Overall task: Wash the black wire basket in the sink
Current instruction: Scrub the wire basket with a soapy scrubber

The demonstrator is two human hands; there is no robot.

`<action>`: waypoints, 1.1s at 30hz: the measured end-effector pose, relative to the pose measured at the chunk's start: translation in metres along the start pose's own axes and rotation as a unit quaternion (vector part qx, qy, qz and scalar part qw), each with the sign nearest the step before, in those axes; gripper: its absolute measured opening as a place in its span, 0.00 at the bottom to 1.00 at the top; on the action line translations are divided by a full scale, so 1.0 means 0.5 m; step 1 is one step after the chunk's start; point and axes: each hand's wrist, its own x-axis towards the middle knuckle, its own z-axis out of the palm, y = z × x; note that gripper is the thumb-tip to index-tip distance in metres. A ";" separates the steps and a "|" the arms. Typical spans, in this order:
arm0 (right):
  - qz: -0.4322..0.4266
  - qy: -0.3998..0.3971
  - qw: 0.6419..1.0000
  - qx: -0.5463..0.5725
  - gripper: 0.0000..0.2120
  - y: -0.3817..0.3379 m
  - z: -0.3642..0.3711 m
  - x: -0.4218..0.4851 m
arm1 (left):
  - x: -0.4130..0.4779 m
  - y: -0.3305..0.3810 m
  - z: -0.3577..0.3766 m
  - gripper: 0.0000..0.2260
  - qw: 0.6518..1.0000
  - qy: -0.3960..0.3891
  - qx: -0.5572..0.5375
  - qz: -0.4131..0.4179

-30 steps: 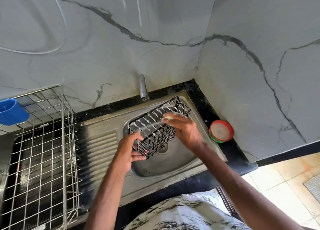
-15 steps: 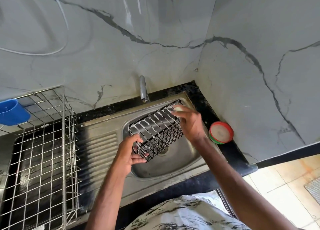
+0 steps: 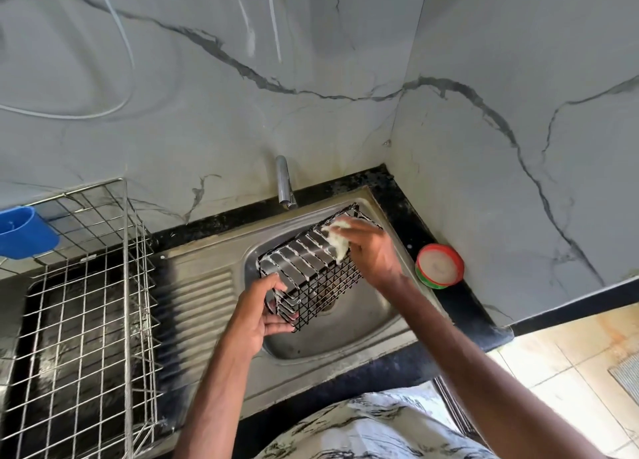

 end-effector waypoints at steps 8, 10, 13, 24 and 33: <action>0.170 0.028 0.984 -0.035 0.21 0.124 -0.045 0.017 | -0.003 -0.005 -0.003 0.06 1.000 -0.007 0.012 0.010; 0.168 0.029 0.985 -0.036 0.21 0.114 -0.045 0.020 | 0.000 -0.005 -0.004 0.02 1.000 -0.004 0.006 0.009; 0.122 0.038 0.991 -0.041 0.22 0.051 -0.037 0.019 | 0.004 -0.003 -0.004 0.01 1.000 0.004 0.004 0.013; -0.025 -0.046 0.991 0.120 0.23 -0.172 0.035 -0.032 | 0.006 0.006 -0.007 0.04 1.000 0.004 0.021 0.000; 0.066 -0.024 0.997 0.033 0.15 -0.123 0.027 -0.005 | 0.005 0.021 -0.005 0.15 0.994 0.013 0.099 0.036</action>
